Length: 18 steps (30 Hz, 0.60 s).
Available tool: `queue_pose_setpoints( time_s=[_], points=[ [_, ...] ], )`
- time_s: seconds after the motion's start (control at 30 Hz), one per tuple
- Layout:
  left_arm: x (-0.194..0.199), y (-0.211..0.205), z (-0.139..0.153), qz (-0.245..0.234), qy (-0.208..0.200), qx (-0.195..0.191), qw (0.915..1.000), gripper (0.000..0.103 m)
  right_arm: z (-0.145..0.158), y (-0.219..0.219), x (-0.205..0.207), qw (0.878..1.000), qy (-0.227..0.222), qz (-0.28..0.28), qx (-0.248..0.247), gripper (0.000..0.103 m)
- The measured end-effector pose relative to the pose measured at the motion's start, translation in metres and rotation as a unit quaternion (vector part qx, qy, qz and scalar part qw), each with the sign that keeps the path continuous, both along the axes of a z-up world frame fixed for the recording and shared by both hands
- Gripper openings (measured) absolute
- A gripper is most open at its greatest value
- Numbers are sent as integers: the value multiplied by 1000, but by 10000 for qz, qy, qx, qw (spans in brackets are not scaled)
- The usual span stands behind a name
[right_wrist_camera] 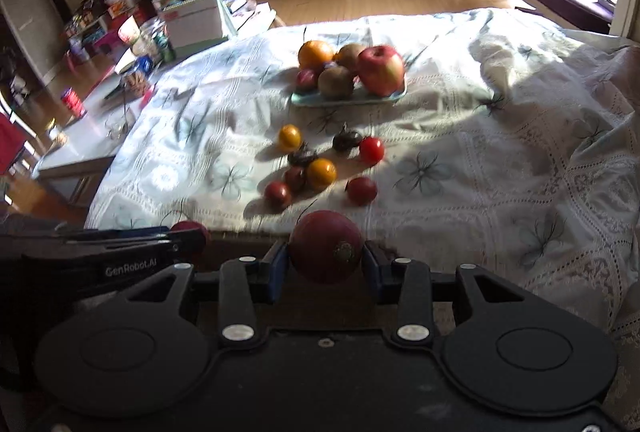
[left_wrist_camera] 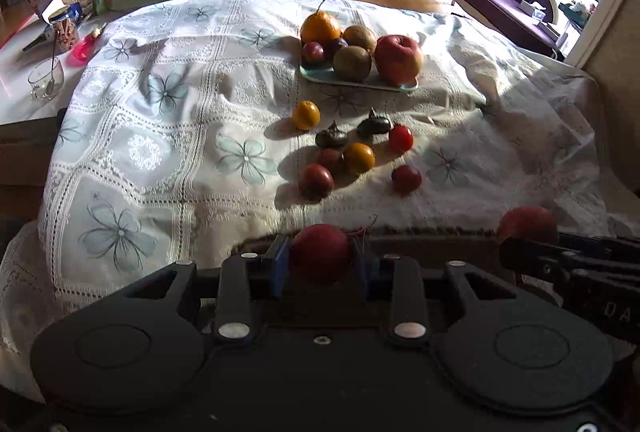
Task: Organize fruits
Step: 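Lift both held fruits and carry them over the wicker basket, then open the right tool to drop its fruit while the left tool releases its plum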
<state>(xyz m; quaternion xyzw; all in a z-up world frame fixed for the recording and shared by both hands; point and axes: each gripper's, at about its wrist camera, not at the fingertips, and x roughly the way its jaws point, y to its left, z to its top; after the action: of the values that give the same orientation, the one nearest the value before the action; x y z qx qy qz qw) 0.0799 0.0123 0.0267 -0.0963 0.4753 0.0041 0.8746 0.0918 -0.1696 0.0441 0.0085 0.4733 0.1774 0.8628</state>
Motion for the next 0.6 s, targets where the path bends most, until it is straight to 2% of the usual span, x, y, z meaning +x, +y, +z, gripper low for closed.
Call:
queue_pose_setpoints(
  time_s=[0.17,0.27,0.5,0.6],
  points=[
    [-25,-5,-17,-175,348,-64,9992,42,-34,8,-17,9972,586,266,-384,41],
    [-35,-9,-25,-258,510,-31,9984,42,-49,9,-20,9953,794,296,-469,41],
    [-44,-14,-39,-268,687,193,9971,42,-67,11,-18,9930,968,266,-629,41],
    [-45,-13,-41,-277,684,177,9971,42,-70,12,-20,9930,872,283,-740,41]
  ],
)
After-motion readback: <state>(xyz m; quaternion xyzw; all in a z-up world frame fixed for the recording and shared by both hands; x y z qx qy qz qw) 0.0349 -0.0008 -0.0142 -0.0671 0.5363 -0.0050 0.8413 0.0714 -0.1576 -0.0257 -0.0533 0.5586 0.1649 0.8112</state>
